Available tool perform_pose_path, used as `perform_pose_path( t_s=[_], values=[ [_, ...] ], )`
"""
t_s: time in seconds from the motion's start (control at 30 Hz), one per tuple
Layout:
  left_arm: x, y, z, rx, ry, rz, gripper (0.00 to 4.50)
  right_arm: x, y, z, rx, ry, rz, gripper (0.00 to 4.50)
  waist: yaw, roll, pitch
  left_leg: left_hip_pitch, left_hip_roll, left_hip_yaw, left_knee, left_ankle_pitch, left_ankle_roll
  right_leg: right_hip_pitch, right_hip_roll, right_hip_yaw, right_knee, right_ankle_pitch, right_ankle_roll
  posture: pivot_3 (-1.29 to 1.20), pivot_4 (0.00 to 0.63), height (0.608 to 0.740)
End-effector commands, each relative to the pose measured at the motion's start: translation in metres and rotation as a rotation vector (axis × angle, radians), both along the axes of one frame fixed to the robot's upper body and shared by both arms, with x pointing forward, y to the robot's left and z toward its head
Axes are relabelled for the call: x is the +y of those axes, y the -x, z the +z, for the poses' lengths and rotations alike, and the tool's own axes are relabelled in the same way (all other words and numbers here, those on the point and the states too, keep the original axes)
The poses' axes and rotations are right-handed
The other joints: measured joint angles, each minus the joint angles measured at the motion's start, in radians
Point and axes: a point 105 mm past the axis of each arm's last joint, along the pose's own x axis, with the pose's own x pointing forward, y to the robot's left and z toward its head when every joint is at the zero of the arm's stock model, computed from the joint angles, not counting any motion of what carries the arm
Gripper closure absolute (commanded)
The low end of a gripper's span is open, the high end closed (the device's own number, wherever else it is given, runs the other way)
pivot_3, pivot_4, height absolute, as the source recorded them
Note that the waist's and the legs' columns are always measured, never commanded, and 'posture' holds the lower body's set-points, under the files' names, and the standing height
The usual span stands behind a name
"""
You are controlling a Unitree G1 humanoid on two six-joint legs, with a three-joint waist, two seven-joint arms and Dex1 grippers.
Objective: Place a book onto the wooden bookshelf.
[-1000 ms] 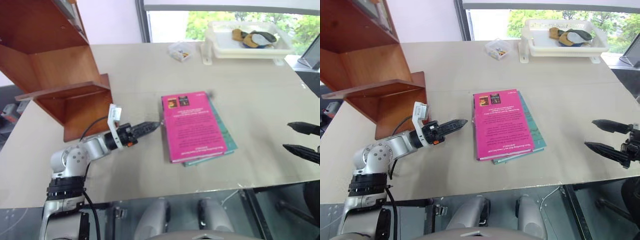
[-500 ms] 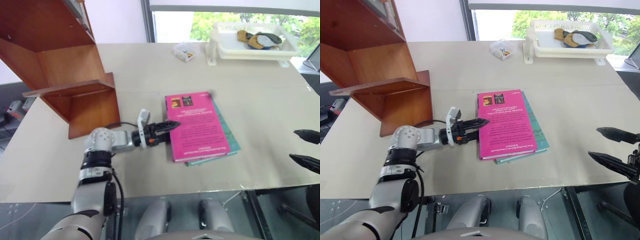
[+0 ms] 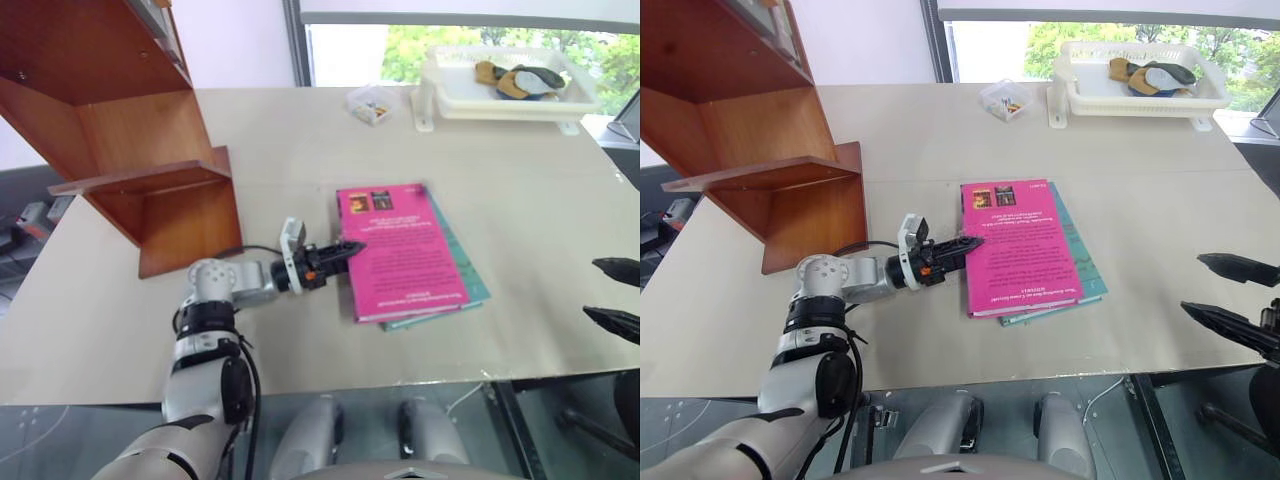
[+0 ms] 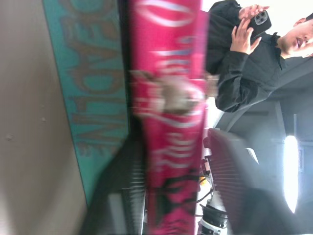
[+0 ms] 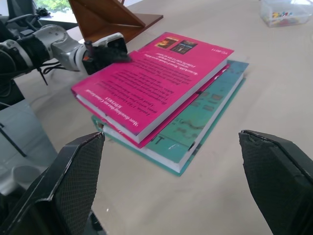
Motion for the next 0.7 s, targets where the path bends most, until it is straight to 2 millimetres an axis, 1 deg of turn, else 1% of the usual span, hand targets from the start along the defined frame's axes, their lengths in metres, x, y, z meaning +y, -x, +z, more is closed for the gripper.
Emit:
perform_pose_path(
  t_s=[0.03,0.1,0.17,0.23,0.3,0.37,0.4,0.43,0.47,0.5,0.53,0.6,0.63,0.7],
  values=[
    [-0.001,0.011,-0.004,0.034,0.018,-0.038,4.43,0.0,-0.001,0.008,-0.038,0.024,0.012,0.0,-0.001,0.0,0.0,0.0,0.0,0.0,0.0,0.0,0.0,0.0,0.0,0.0,0.0,0.0,0.0,0.0,0.15,0.74],
    [0.002,0.013,0.002,0.014,0.025,-0.04,4.43,0.0,-0.001,0.008,-0.039,0.023,0.015,0.0,-0.001,0.0,0.0,0.0,0.0,0.0,0.0,0.0,0.0,0.0,0.0,0.0,0.0,0.0,0.0,0.0,0.15,0.74],
    [0.006,0.014,0.013,-0.045,0.019,-0.035,4.43,0.0,-0.002,0.009,-0.039,0.022,0.017,0.0,-0.002,0.0,0.0,0.0,0.0,0.0,0.0,0.0,0.0,0.0,0.0,0.0,0.0,0.0,0.0,0.0,0.15,0.74],
    [0.008,0.017,0.027,-0.139,-0.01,-0.047,4.43,-0.001,-0.002,0.008,-0.034,0.018,0.019,0.0,-0.002,-0.002,0.001,-0.001,0.0,0.0,0.0,0.0,0.0,-0.001,0.0,0.0,0.0,0.0,0.0,0.0,0.15,0.74],
    [0.008,0.023,0.038,-0.261,-0.119,-0.079,4.43,-0.002,-0.003,0.008,-0.036,0.004,0.018,0.0,-0.002,-0.003,0.002,-0.002,0.001,0.0,0.0,0.001,-0.002,-0.002,0.0,0.0,0.0,0.0,0.0,0.0,0.15,0.74],
    [0.009,0.027,0.042,-0.386,-0.261,-0.109,4.43,-0.003,-0.005,0.009,-0.043,-0.019,0.018,0.0,-0.003,-0.005,0.003,-0.002,0.001,0.0,0.0,0.002,-0.005,-0.002,0.0,0.0,0.0,0.0,0.0,0.0,0.15,0.74],
    [0.023,0.021,0.022,-0.43,-0.352,-0.068,4.43,-0.004,-0.006,0.011,-0.051,-0.037,0.017,0.0,-0.004,-0.004,0.002,-0.002,0.001,0.0,0.0,0.002,-0.005,-0.002,0.0,0.001,0.0,0.0,0.0,0.0,0.15,0.74],
    [0.04,0.014,0.003,-0.519,-0.483,-0.044,4.43,-0.005,-0.009,0.012,-0.062,-0.061,0.014,0.0,-0.005,-0.002,0.0,-0.001,0.001,0.001,-0.001,0.002,-0.005,-0.002,0.0,0.002,0.0,0.0,-0.001,0.0,0.15,0.74],
    [0.052,0.013,-0.007,-0.596,-0.568,-0.056,4.43,-0.006,-0.011,0.013,-0.07,-0.08,0.012,0.0,-0.006,0.002,-0.002,0.001,0.001,0.003,-0.003,0.001,-0.008,-0.001,-0.003,0.004,-0.001,0.0,-0.001,0.0,0.15,0.74],
    [0.06,0.009,-0.006,-0.672,-0.624,-0.064,4.43,-0.006,-0.014,0.013,-0.075,-0.099,0.016,0.0,-0.006,0.002,-0.002,0.003,0.001,0.007,-0.005,0.0,-0.009,-0.001,-0.003,0.007,-0.001,-0.002,-0.004,0.0,0.15,0.74],
    [0.063,0.0,0.007,-0.748,-0.665,-0.04,4.43,-0.004,-0.016,0.013,-0.08,-0.116,0.024,0.0,-0.006,0.0,-0.001,0.004,0.001,0.008,-0.006,0.0,-0.009,-0.001,-0.004,0.008,-0.001,-0.002,-0.005,0.0,0.15,0.74],
    [0.063,-0.013,0.04,-0.896,-0.699,0.002,4.43,0.001,-0.022,0.011,-0.088,-0.138,0.047,0.0,-0.002,-0.003,0.001,0.003,0.003,0.007,-0.005,-0.001,-0.005,-0.001,-0.003,0.007,-0.001,-0.002,-0.005,0.0,0.15,0.74],
    [0.06,-0.02,0.062,-1.001,-0.735,0.018,4.43,0.006,-0.027,0.009,-0.094,-0.151,0.062,0.0,0.003,-0.003,0.001,0.002,0.003,0.006,-0.004,-0.001,-0.005,-0.002,-0.003,0.005,-0.001,-0.002,-0.006,0.0,0.15,0.74],
    [0.052,-0.026,0.095,-1.174,-0.788,0.042,4.43,0.014,-0.035,0.005,-0.101,-0.169,0.087,0.0,0.003,-0.009,0.005,-0.001,0.003,0.001,0.0,0.001,-0.001,-0.001,-0.004,0.001,-0.001,-0.001,-0.006,0.0,0.15,0.74]
  ],
)
